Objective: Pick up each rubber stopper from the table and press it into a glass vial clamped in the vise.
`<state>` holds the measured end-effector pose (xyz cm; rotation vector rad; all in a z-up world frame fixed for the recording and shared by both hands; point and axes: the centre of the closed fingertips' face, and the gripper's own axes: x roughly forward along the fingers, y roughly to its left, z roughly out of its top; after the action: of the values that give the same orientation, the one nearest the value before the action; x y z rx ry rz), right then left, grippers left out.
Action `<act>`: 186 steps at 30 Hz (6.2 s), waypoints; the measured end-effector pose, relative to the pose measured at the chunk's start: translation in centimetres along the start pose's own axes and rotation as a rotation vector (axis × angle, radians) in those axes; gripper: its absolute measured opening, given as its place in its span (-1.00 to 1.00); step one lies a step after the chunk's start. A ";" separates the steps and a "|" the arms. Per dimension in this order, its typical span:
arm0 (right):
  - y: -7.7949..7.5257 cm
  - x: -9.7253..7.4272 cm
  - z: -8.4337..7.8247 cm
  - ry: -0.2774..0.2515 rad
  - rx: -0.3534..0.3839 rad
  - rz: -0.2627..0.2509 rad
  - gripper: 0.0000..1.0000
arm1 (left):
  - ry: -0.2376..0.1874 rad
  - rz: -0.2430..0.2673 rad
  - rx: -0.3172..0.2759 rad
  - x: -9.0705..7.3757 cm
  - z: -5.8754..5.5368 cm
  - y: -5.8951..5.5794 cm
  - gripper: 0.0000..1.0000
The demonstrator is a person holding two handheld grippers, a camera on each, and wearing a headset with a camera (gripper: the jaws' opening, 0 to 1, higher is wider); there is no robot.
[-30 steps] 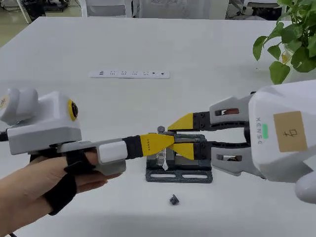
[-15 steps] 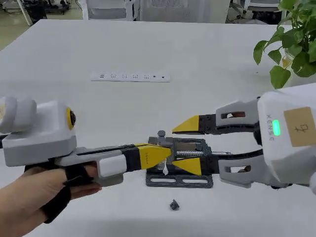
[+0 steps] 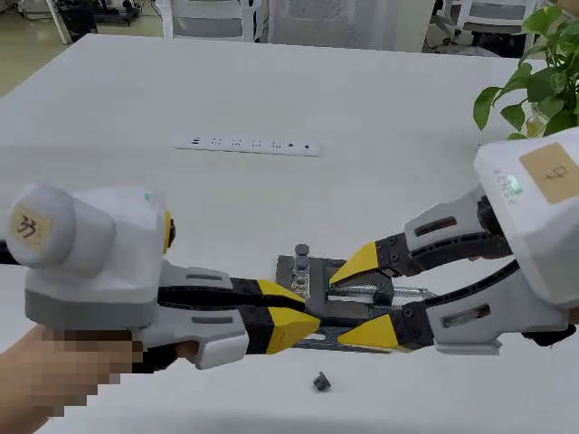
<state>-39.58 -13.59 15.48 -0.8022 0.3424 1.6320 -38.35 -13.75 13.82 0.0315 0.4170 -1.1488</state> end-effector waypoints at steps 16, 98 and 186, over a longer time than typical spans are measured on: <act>1.2 1.5 -2.4 0.088 0.075 0.085 -0.72 | 0.086 0.033 0.183 1.4 -1.2 -1.2 -0.92; 1.7 3.0 -4.6 0.178 0.101 0.209 -0.88 | 0.058 0.098 0.090 1.9 -3.2 0.3 -0.54; -9.2 9.9 -11.3 0.572 -0.424 0.451 -0.91 | -0.015 0.460 -0.166 -3.9 -8.9 7.3 0.97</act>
<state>-27.66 -11.13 2.77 -1.6148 0.6231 1.8981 -35.90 -5.14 5.55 -0.0259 0.4620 -0.6596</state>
